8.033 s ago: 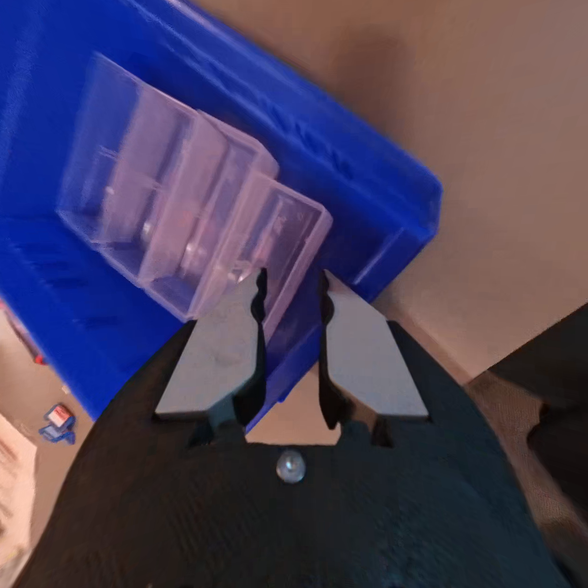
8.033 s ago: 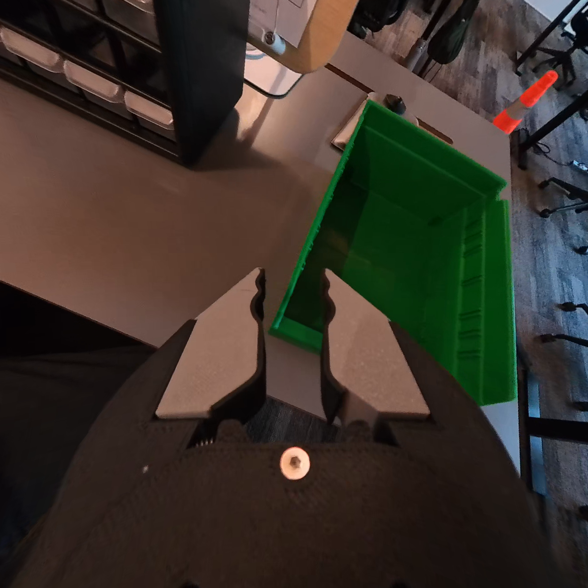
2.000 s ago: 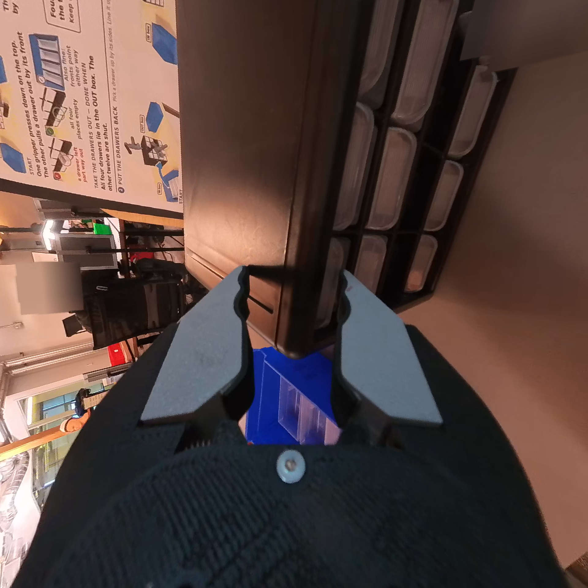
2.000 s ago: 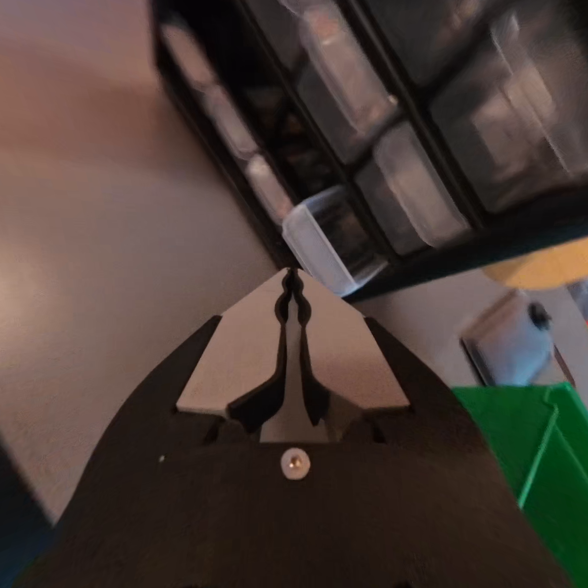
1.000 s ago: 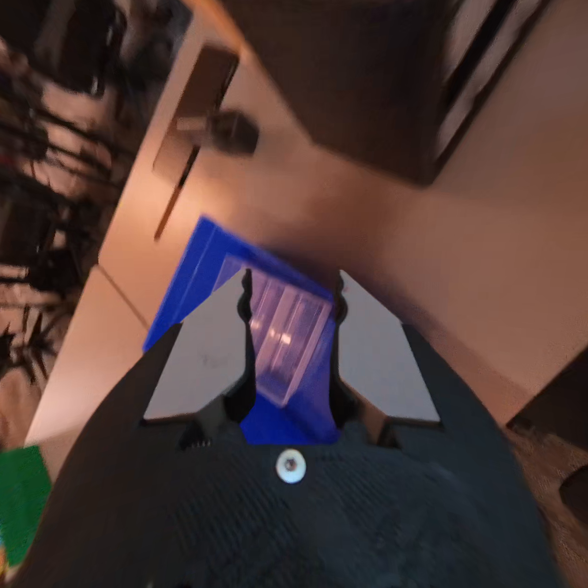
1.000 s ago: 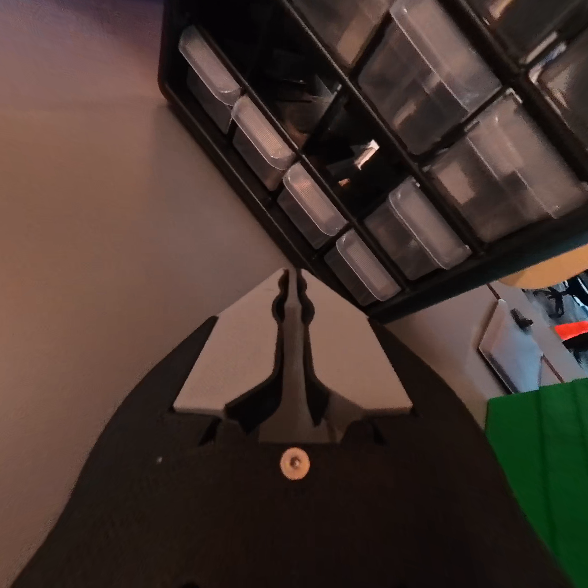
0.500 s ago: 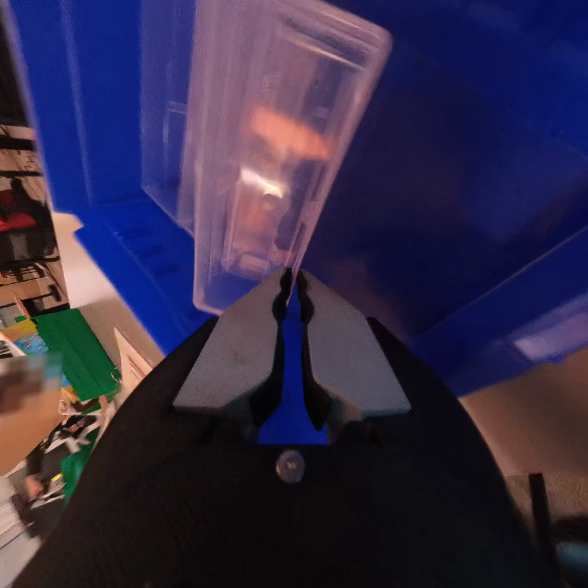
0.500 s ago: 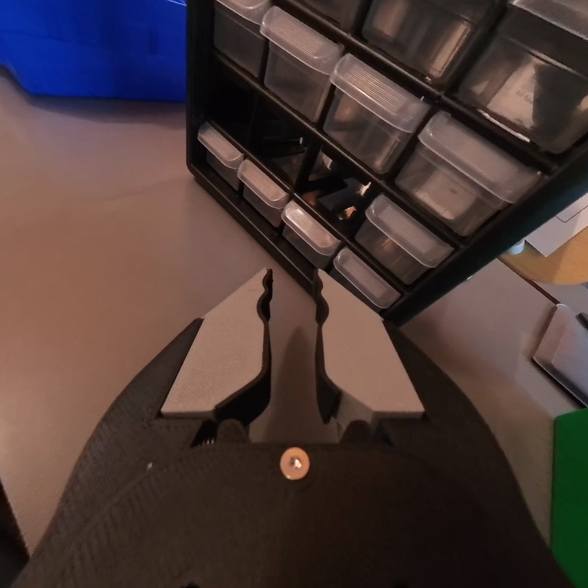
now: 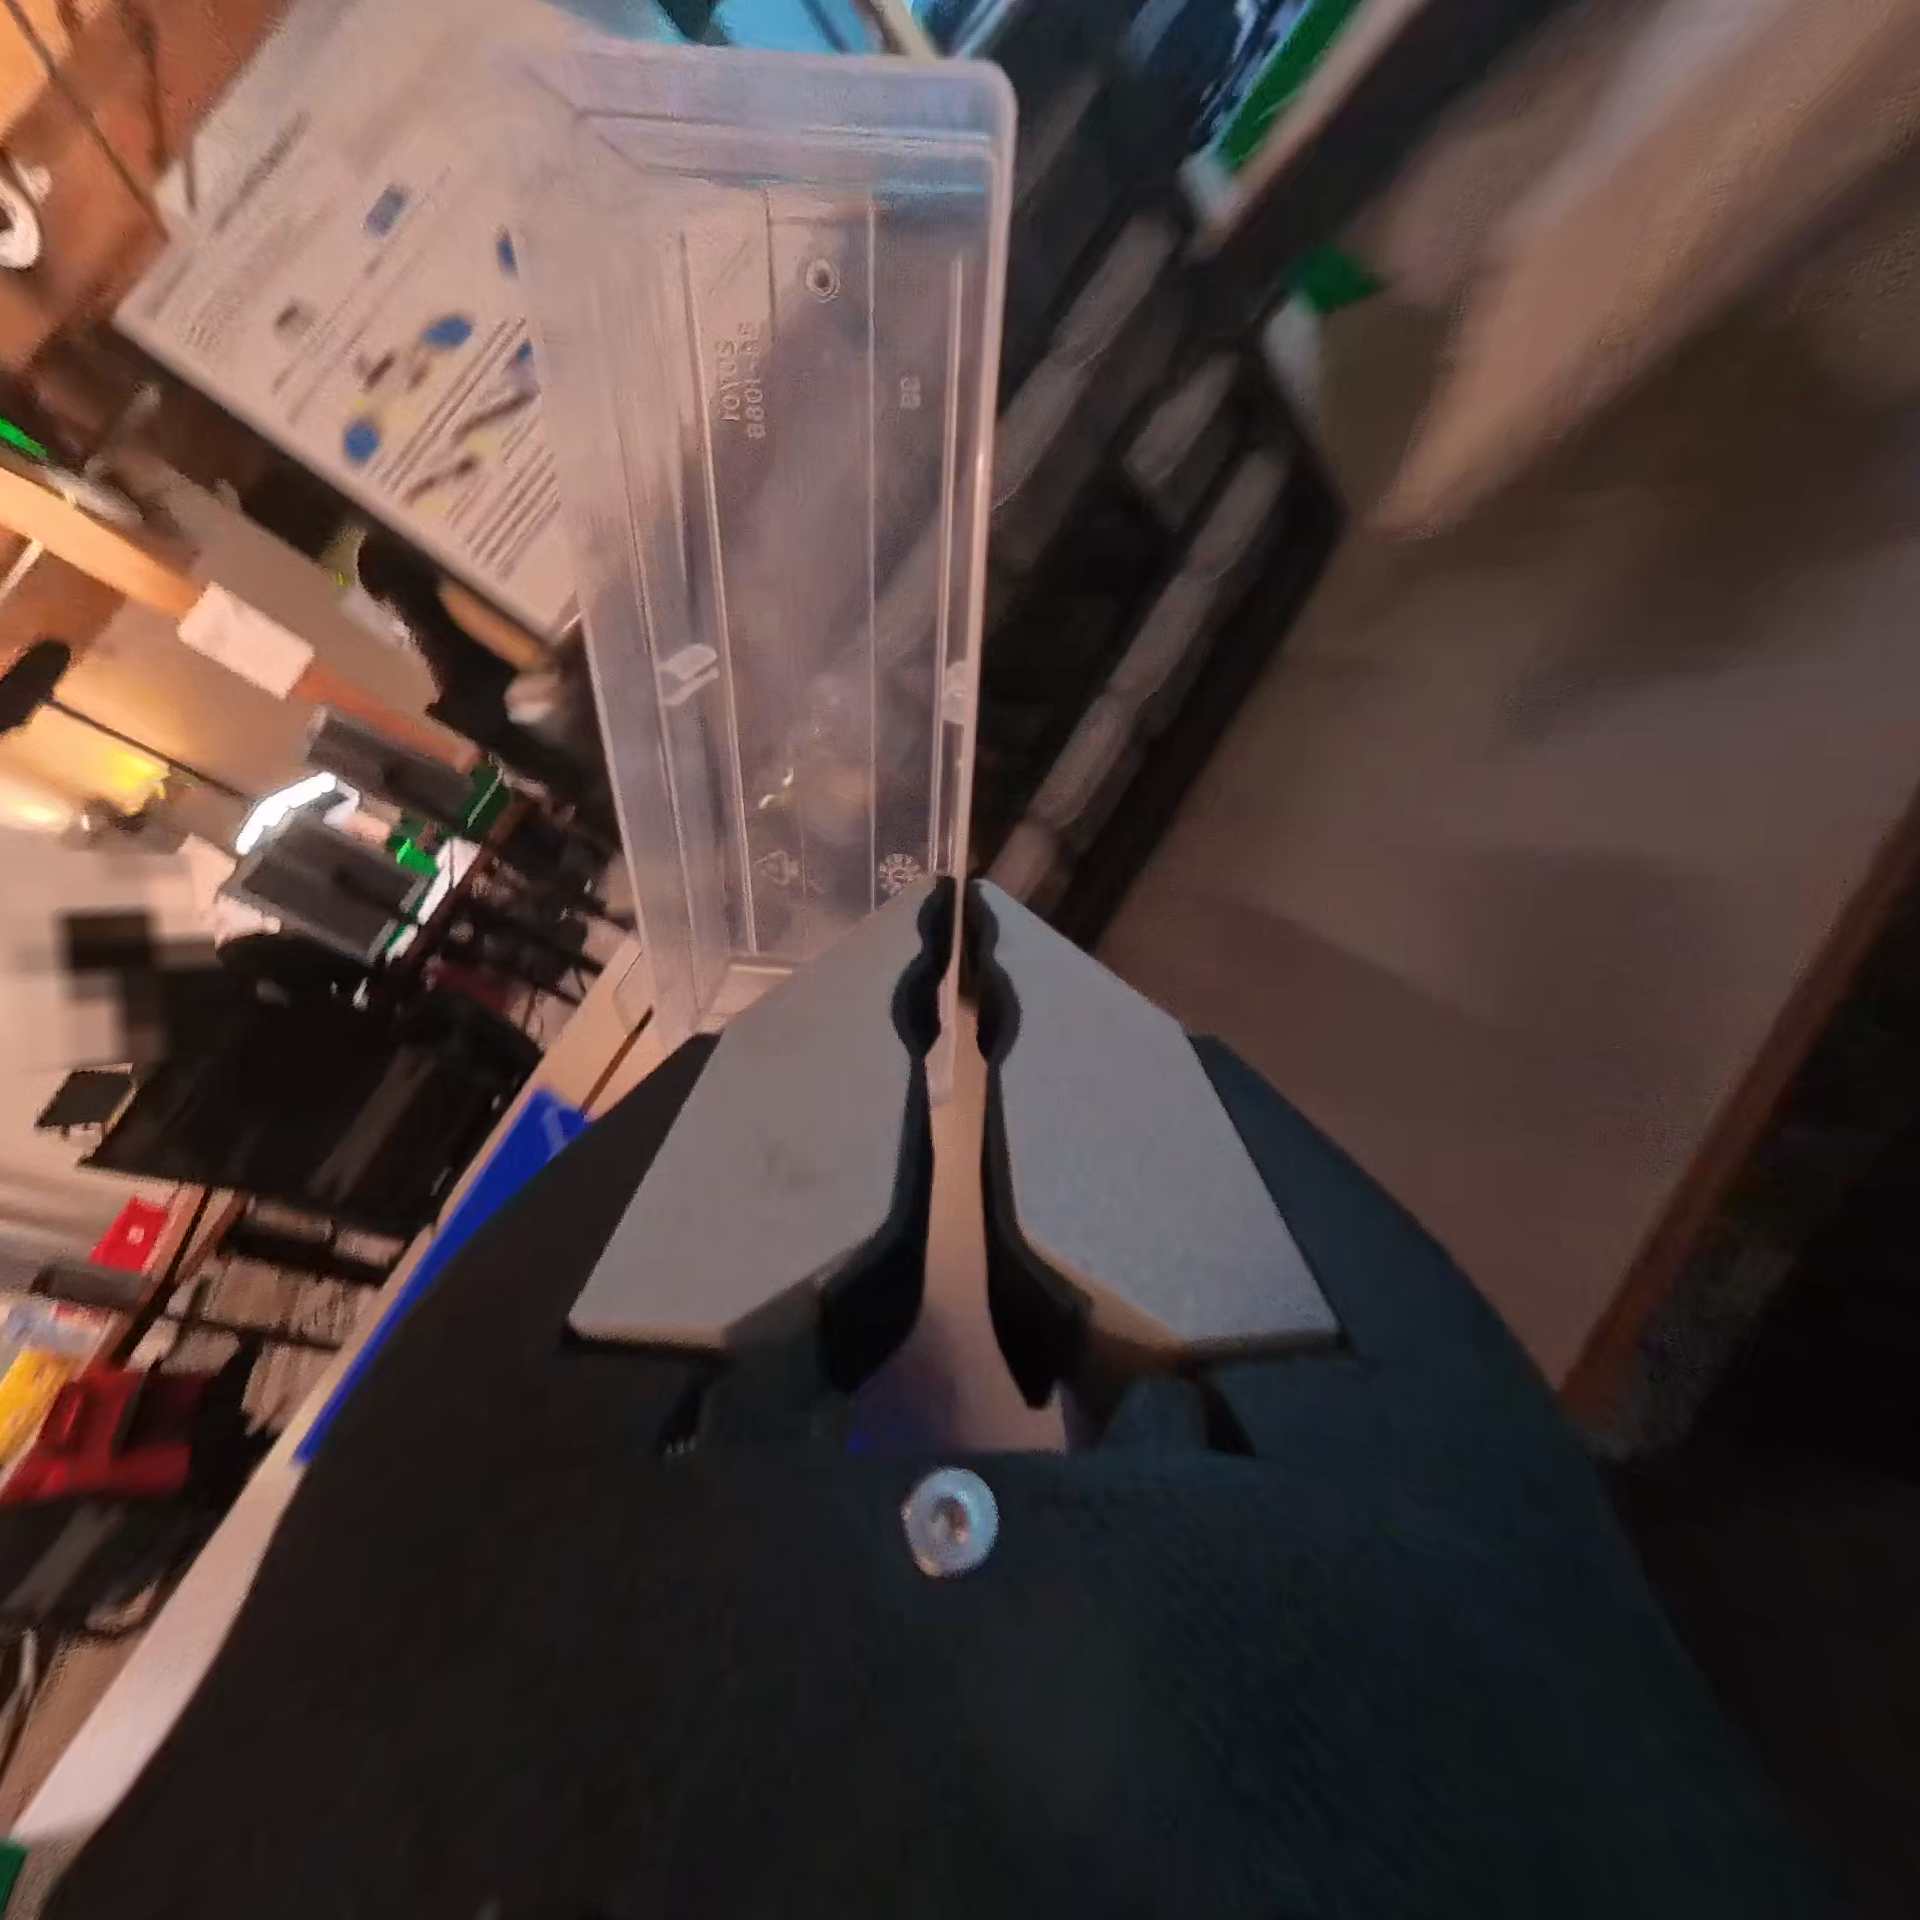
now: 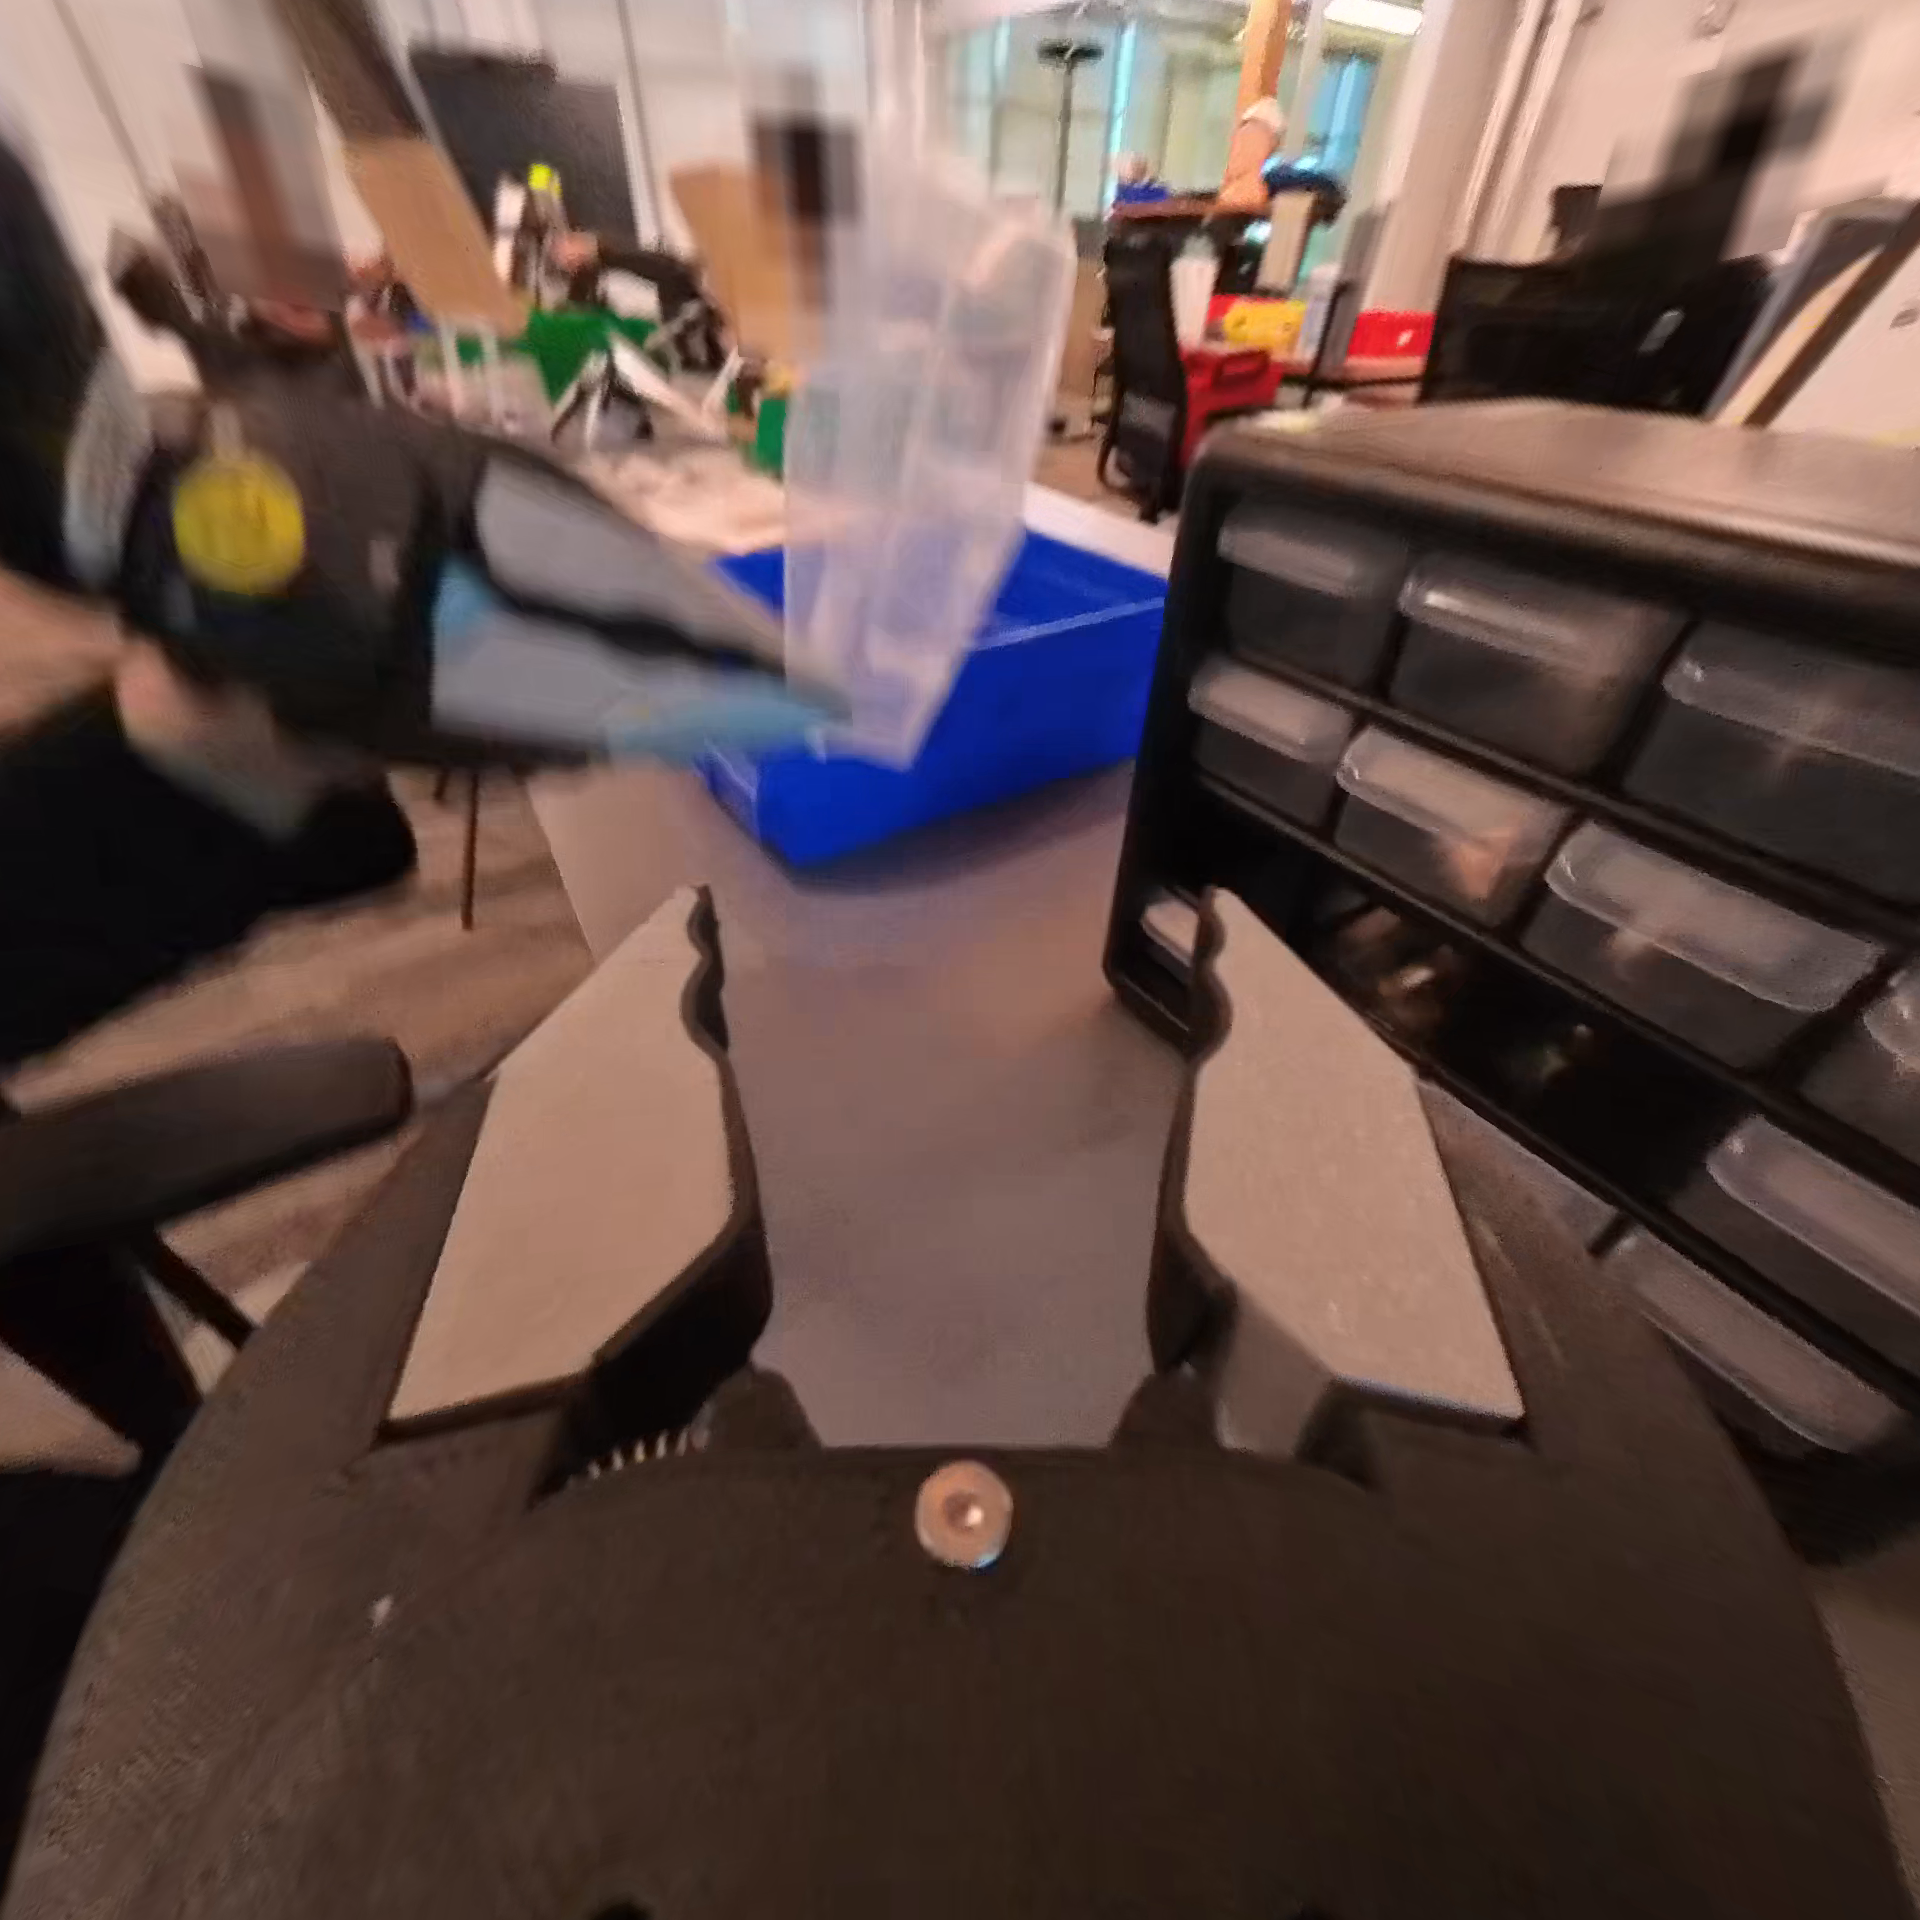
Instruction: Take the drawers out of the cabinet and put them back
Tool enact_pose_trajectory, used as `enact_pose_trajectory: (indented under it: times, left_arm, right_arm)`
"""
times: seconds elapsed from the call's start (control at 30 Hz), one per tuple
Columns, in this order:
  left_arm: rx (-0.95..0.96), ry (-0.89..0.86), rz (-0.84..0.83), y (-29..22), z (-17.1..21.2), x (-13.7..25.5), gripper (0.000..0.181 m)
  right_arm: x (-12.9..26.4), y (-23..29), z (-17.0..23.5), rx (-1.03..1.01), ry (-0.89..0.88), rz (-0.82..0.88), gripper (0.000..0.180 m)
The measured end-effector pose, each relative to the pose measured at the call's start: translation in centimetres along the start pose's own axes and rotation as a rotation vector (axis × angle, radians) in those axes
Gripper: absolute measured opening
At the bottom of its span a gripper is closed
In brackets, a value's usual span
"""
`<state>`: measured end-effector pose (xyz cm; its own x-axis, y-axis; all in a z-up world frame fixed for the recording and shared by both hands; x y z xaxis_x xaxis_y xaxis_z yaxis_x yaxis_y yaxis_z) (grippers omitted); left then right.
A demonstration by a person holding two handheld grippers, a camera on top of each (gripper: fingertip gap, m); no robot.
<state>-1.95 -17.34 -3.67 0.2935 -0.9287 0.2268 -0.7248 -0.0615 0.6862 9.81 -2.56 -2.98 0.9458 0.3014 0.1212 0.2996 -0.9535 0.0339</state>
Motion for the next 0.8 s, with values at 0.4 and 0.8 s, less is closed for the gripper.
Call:
enact_pose_trajectory:
  times: [0.4, 0.8]
  left_arm:
    - [-0.264, -0.118, -0.063, -9.2, -2.7, -1.0, 0.052]
    - [-1.119, -0.515, -0.499, -12.3, -1.6, -0.5, 0.067]
  right_arm:
    - [4.0, -5.9, -0.5, -0.339, -0.048, 0.047, 0.048]
    - [2.0, -7.0, 4.2, -0.876, 0.183, -0.538, 0.047]
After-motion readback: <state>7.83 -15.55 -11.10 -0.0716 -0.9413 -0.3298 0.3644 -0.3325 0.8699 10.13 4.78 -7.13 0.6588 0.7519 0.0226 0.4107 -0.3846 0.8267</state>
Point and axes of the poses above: each gripper's, where its closed fingertips meet, x back along the fingers, z out of its underside, y = z × x across the jaws, the point moved 9 cm from there along x, back along the fingers, and after that the axes turned 2 degrees about -x, right-handed, at the moved point
